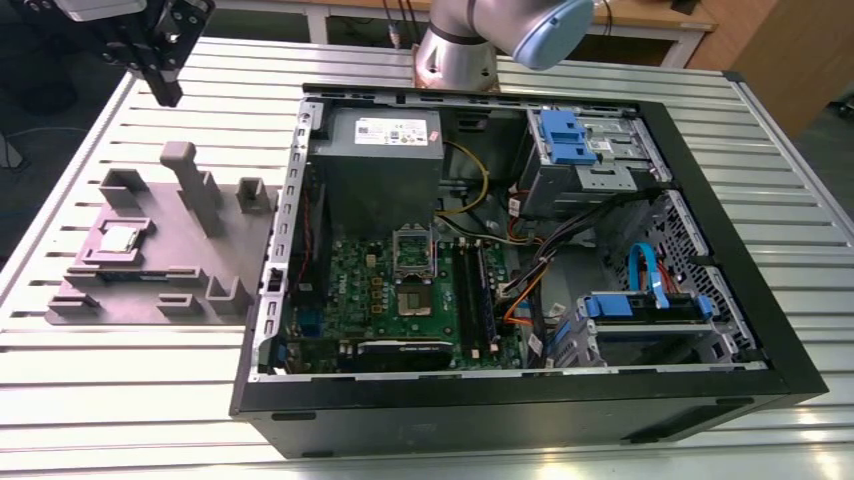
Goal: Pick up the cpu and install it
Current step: 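Reach for the cpu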
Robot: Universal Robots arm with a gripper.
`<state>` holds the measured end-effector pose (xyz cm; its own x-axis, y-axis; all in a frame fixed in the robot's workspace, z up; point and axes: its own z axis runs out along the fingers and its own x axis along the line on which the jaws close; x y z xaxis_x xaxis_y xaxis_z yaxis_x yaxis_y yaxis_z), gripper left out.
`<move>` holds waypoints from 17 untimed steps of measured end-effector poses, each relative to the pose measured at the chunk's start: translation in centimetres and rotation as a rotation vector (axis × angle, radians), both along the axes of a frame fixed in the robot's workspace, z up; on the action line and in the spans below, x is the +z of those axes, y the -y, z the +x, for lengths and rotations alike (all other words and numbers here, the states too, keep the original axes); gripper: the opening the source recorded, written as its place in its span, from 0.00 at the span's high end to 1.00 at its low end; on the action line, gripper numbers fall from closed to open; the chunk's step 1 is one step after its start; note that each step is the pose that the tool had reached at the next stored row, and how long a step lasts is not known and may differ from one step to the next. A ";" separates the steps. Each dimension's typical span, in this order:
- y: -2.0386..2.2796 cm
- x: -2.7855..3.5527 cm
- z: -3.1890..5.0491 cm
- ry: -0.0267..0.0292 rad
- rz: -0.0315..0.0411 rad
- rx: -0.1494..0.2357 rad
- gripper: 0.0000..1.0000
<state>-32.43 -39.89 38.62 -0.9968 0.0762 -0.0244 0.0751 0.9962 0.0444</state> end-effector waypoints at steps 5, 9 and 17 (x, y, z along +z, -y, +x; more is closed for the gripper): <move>0.00 0.00 -1.00 -0.0001 -0.0001 0.000 0.89; 0.00 0.00 -1.44 -0.0002 0.0000 0.000 0.89; 0.00 -0.01 -1.75 -0.0001 0.0000 0.000 0.89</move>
<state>-34.18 -39.89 38.61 -0.9968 0.0762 -0.0243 0.0751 0.9962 0.0444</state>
